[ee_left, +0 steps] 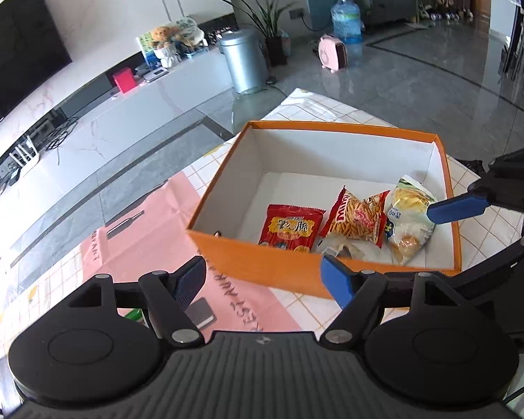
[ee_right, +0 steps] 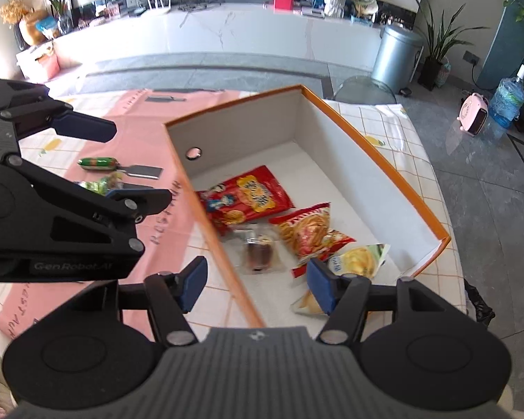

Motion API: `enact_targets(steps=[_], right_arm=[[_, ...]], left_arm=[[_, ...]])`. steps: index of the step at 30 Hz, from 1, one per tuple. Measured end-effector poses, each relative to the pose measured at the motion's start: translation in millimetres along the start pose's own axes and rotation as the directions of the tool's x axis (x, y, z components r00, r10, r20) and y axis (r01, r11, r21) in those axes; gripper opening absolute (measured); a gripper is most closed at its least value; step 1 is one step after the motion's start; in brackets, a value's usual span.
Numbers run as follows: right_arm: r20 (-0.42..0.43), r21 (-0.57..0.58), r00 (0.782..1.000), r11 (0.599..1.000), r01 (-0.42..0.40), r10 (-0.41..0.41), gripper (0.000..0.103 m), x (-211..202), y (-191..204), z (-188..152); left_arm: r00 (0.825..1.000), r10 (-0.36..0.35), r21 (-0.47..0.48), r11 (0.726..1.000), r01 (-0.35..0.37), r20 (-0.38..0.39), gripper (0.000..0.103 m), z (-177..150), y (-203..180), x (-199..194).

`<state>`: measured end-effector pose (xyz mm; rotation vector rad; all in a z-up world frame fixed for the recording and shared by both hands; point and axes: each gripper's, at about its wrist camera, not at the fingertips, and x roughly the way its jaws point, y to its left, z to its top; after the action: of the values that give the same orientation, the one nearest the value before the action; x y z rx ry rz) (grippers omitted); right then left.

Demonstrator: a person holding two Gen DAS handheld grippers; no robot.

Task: Organize snacks
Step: 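Withdraw both tools from the box back over the pink mat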

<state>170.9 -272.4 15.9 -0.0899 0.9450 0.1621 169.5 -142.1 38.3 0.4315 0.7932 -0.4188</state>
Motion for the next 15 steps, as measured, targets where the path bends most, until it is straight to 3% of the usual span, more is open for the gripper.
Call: enact_targets(steps=[9,15], right_arm=[[0.132,0.121,0.991,0.992,-0.021,0.005,0.066,-15.9,52.2,-52.8],[0.170,0.185,0.986,0.982,-0.036,0.004,0.067,-9.4,86.9,-80.2]], left_arm=[[0.996,0.052,-0.152,0.988,-0.041,0.074,0.088,-60.4,26.6,-41.2],[0.993,0.061,-0.296,0.955,-0.028,0.102,0.088,-111.3,55.1,-56.4]])
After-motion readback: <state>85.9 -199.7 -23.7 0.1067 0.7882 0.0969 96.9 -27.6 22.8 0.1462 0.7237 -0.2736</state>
